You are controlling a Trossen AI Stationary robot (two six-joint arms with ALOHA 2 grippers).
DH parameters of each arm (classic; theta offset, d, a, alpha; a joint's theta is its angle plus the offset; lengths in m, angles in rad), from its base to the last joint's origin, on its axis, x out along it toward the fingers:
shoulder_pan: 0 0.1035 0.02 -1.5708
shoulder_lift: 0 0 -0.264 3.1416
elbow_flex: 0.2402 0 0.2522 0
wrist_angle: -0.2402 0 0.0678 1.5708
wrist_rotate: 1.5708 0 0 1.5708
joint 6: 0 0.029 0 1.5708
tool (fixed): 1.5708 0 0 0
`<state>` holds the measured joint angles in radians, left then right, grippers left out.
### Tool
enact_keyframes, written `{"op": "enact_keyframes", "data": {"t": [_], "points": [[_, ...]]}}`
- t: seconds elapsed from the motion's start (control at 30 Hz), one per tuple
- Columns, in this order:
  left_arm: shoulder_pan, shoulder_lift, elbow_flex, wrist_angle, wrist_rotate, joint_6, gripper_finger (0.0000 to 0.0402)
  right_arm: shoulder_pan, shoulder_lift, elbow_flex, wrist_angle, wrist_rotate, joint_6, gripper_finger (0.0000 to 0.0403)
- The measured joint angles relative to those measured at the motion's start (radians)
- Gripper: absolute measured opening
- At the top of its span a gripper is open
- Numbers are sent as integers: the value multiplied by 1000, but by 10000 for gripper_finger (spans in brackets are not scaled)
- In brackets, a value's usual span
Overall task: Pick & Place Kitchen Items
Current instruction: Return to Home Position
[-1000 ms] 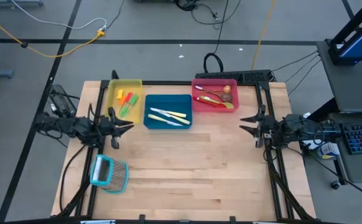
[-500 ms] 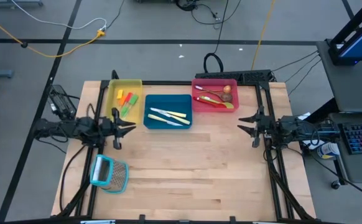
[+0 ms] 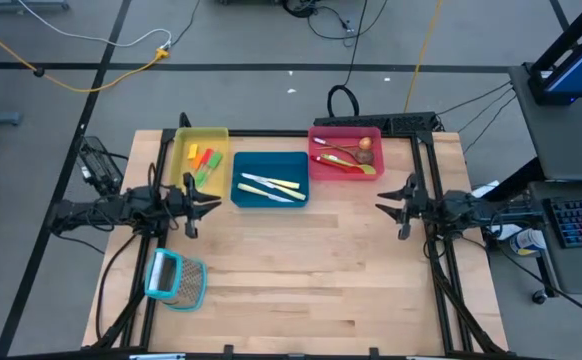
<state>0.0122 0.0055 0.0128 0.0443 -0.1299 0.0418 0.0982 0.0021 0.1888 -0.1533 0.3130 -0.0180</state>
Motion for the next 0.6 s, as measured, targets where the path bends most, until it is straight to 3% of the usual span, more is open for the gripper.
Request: {"op": "enact_keyframes", "data": {"t": [0.27, 0.47, 0.6], "points": [[29, 0, 0, -6, 0, -19, 67, 0, 0, -82, 131, -8, 5, 130], [29, 0, 1, -13, 0, -28, 67, 0, 1, -143, 210, -149, -45, 130], [29, 0, 1, -13, 0, -26, 67, 0, 1, -157, 209, -154, -54, 130]]}}
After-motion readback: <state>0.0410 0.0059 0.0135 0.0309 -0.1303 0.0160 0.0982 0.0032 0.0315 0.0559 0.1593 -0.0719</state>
